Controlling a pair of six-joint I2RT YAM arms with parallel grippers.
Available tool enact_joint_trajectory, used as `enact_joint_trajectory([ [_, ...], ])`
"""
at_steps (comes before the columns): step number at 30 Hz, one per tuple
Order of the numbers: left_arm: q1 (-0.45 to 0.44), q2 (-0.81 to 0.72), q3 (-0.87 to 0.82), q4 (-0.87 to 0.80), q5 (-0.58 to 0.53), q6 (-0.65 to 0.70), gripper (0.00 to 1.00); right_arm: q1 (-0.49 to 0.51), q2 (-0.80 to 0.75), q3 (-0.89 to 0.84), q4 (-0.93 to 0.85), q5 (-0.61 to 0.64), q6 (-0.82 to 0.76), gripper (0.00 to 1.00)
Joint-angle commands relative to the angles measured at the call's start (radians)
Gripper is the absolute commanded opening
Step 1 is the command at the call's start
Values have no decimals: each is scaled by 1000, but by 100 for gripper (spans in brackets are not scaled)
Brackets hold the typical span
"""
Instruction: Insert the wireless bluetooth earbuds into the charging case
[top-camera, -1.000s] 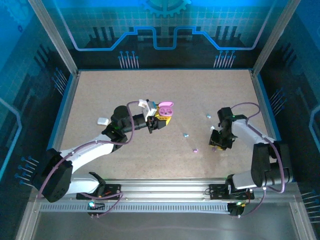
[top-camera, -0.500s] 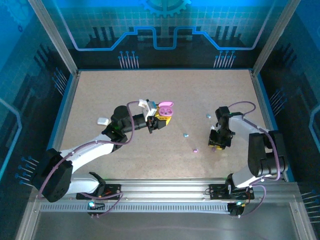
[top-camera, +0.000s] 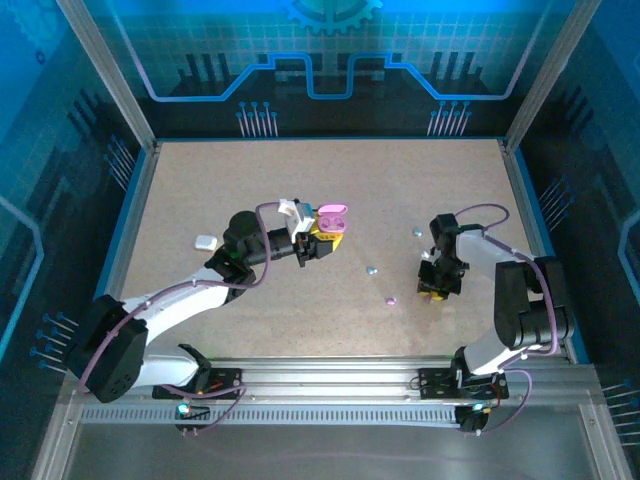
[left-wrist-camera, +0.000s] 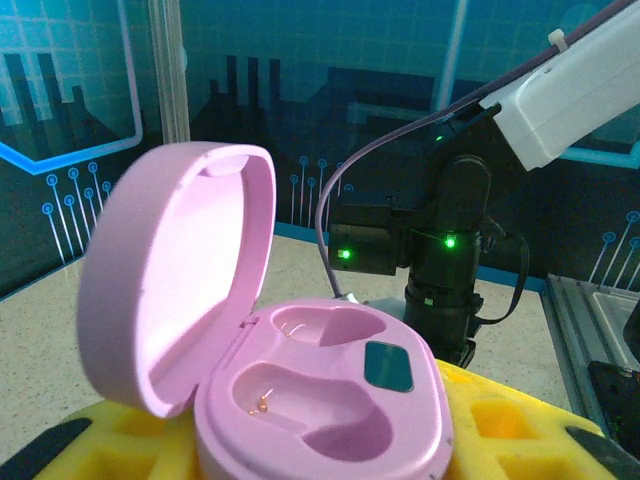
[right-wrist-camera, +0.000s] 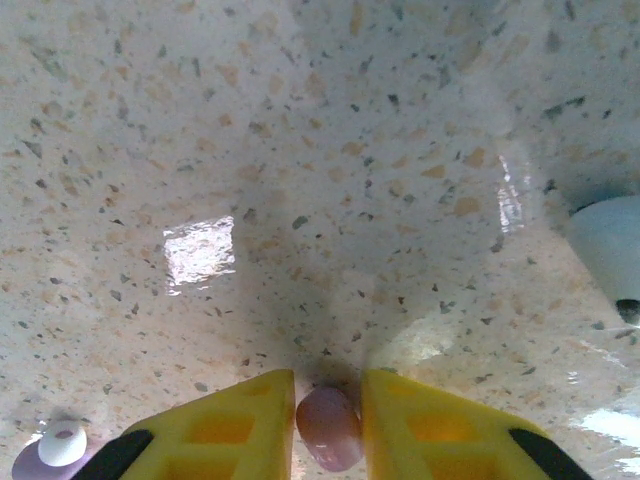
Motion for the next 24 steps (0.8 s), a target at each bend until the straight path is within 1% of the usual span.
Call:
enact_joint_trajectory([
  [1,-5,10,22,9,18,12,30,-1,19,13,-23,0,-4,23],
  [11,-5,10,27,4,19,11,31,12,16,16,-54,-8,12,29],
  [15,-5,12,28,4,21,10,31,14,5,18,-55,-6,12,29],
  [24,-5,9,33,3,28,4,31,14,28,32,-44,3,-8,24],
])
